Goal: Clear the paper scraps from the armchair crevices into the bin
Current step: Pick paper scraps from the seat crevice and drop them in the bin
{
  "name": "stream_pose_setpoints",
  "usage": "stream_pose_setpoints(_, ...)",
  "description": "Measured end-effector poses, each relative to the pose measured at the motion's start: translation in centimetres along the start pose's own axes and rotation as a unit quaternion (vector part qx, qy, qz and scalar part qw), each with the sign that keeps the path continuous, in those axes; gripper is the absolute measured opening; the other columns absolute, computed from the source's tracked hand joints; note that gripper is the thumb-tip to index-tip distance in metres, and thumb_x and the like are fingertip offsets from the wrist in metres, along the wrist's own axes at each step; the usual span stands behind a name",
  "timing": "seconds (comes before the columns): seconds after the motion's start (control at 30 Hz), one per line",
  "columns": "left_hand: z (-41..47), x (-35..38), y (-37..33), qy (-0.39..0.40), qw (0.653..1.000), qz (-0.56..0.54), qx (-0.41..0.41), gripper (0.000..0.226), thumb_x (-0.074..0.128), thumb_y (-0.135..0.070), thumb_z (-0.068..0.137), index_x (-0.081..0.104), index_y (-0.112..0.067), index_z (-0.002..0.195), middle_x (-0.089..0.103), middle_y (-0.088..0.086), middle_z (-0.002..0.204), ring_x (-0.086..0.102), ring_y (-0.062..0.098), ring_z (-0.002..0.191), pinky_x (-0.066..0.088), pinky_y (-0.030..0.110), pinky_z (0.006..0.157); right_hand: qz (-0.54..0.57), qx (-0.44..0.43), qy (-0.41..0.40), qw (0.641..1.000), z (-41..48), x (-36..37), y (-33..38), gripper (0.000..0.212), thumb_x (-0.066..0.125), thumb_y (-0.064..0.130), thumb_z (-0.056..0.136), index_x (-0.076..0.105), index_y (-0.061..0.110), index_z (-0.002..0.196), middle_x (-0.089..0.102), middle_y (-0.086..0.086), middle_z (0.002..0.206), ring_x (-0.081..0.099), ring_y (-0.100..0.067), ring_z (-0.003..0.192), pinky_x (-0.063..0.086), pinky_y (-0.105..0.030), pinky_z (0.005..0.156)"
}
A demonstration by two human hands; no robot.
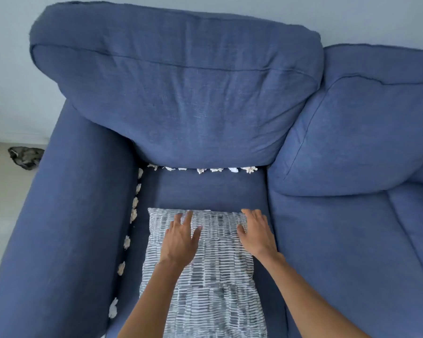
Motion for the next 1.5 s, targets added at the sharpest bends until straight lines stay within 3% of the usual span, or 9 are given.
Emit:
stream_pose_setpoints(0.1,4.7,-0.5,-2.0,-0.025,0.999,-0.032,0.022,0.054,0.044,-0.043,0.099,0.043,-0.011,0.143,0.046,0.014,0.14,0.048,0.032,0.123,0.043,0.042,0.099,0.03,0.043,-0.021,0.998,3.9,-0.7,-2.2,0.048,0.054,0.031,0.099,0.044,0.018,0.144,0.046,-0.005,0.137,0.042,-0.026,0.129,0.049,-0.04,0.093)
stream_pose_setpoints(0.23,10.4,0.9,-3.9,-0.028,0.998,-0.052,0.025,0.053,0.044,-0.04,0.1,0.041,-0.013,0.145,0.044,0.011,0.142,0.046,0.03,0.125,0.04,0.041,0.1,0.058,0.08,-0.044,0.994,9.7,-0.5,-5.5,0.047,0.054,0.031,0.099,0.048,0.014,0.142,0.049,-0.01,0.135,0.046,-0.031,0.128,0.046,-0.043,0.1)
stream_pose_setpoints(0.43,17.1,4.9,-4.6,-0.056,0.995,-0.057,0.067,0.044,0.047,-0.036,0.1,0.048,-0.019,0.14,0.049,0.001,0.136,0.048,0.021,0.122,0.047,0.037,0.092,0.086,0.077,-0.057,0.992,17.1,2.9,-8.9,0.051,0.054,0.032,0.099,0.043,0.014,0.145,0.046,-0.007,0.14,0.053,-0.029,0.124,0.049,-0.043,0.096)
stream_pose_setpoints(0.73,24.8,8.0,-2.5,-0.132,0.99,-0.028,-0.032,0.029,0.05,-0.032,0.097,0.062,-0.017,0.12,0.057,0.006,0.12,0.061,0.034,0.1,0.048,0.039,0.075,0.147,0.103,-0.193,0.965,24.3,4.9,-11.6,0.063,0.056,0.041,0.094,0.034,0.02,0.149,0.06,-0.009,0.133,0.06,-0.035,0.115,0.05,-0.043,0.086)
stream_pose_setpoints(0.9,26.2,9.3,-2.4,-0.14,0.982,-0.035,-0.124,0.038,0.055,-0.041,0.094,0.065,-0.006,0.101,0.061,0.015,0.113,0.061,0.039,0.096,0.046,0.039,0.076,0.156,0.133,-0.198,0.959,25.4,4.7,-12.1,0.051,0.054,0.049,0.093,0.048,0.031,0.14,0.062,-0.002,0.132,0.058,-0.032,0.12,0.048,-0.04,0.09)
stream_pose_setpoints(1.07,26.5,9.1,-1.9,-0.189,0.955,-0.107,-0.203,0.045,0.066,-0.055,0.083,0.068,-0.011,0.093,0.064,0.01,0.108,0.062,0.034,0.097,0.042,0.035,0.073,0.165,0.159,-0.186,0.955,26.7,4.9,-12.5,0.038,0.056,0.059,0.089,0.066,0.03,0.111,0.071,0.003,0.114,0.061,-0.03,0.11,0.048,-0.035,0.082)
stream_pose_setpoints(1.23,26.0,9.7,-1.2,-0.226,0.915,-0.174,-0.285,0.049,0.077,-0.053,0.074,0.067,-0.011,0.097,0.067,0.01,0.102,0.066,0.035,0.092,0.039,0.033,0.067,0.261,0.179,-0.24,0.918,27.0,5.3,-13.2,0.029,0.07,0.053,0.081,0.074,0.027,0.093,0.076,0.002,0.091,0.066,-0.028,0.091,0.052,-0.033,0.073)
stream_pose_setpoints(1.4,25.8,9.5,-1.4,-0.233,0.913,-0.193,-0.272,0.026,0.075,-0.041,0.081,0.072,-0.015,0.087,0.067,0.01,0.097,0.066,0.034,0.09,0.039,0.031,0.067,0.348,0.188,-0.268,0.879,25.6,5.5,-13.8,0.009,0.076,0.029,0.08,0.077,0.022,0.085,0.066,0.005,0.061,0.06,-0.015,0.062,0.049,-0.027,0.065)
stream_pose_setpoints(1.5,25.5,9.5,-1.5,-0.238,0.911,-0.223,-0.253,0.018,0.075,-0.037,0.082,0.073,-0.019,0.085,0.063,0.0,0.083,0.067,0.03,0.088,0.043,0.03,0.068,0.398,0.197,-0.275,0.853,24.2,5.5,-14.2,0.006,0.074,0.019,0.082,0.073,0.013,0.083,0.058,0.01,0.058,0.051,-0.005,0.05,0.044,-0.02,0.058)
Point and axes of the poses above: each hand's wrist, its own z-axis towards the middle knuckle, its own x-axis out of the palm, y = z × x, the point moved 10 cm from there along z, towards the middle knuckle
